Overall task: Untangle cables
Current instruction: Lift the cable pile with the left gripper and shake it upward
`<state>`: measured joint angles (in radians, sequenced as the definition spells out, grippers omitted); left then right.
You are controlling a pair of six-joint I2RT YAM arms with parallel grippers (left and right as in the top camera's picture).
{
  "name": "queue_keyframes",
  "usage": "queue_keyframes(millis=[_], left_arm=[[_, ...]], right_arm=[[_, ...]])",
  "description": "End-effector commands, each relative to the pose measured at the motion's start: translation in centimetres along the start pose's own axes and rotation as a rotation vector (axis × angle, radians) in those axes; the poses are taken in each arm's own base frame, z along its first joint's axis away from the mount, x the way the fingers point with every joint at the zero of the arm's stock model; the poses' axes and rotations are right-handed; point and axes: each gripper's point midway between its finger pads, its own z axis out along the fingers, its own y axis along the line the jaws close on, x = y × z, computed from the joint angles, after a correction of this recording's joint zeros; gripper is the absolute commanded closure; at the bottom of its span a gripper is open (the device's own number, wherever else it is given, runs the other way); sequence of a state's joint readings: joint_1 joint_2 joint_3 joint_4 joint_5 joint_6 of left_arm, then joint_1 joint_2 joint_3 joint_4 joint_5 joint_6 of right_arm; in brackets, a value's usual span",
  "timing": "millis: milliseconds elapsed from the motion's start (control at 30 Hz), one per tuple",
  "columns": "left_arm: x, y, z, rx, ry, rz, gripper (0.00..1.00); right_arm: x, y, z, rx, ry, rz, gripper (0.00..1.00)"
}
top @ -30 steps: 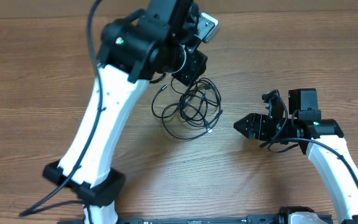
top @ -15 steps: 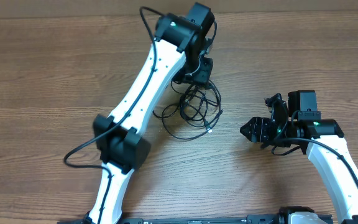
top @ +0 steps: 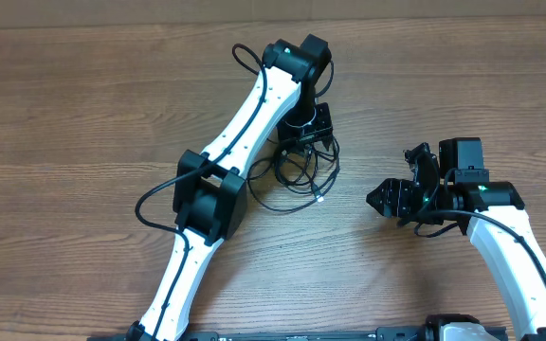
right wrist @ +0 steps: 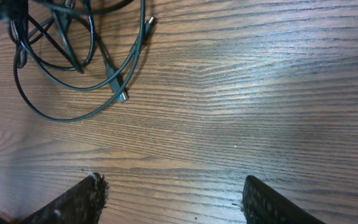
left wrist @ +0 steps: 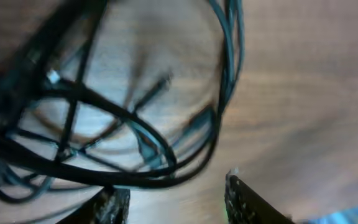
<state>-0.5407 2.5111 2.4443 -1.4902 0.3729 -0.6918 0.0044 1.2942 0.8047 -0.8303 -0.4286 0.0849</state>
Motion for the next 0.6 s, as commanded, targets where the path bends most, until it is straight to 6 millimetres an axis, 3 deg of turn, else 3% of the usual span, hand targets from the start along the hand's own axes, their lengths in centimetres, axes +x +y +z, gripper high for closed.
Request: queue_keyframes(millis=[0,100,567], left_arm=[[-2.5,1.6,0.6,-0.088,-0.115,-0.139,0.51],[-3.3,2.3,0.4,-0.133,-0.174,-0.166,0.51],[-2.1,1.7,2.4,-0.215,-0.212,-0.203,0.54]], right_arm=[[-0.4,0.1,-0.3,0.007,-0.017,-0.012,0.32],[-0.4,0.1,-0.3,0.007,-0.016,-0.012,0.32],[-0.2,0.0,-0.3,0.008,-0.011,-0.010,0.32]])
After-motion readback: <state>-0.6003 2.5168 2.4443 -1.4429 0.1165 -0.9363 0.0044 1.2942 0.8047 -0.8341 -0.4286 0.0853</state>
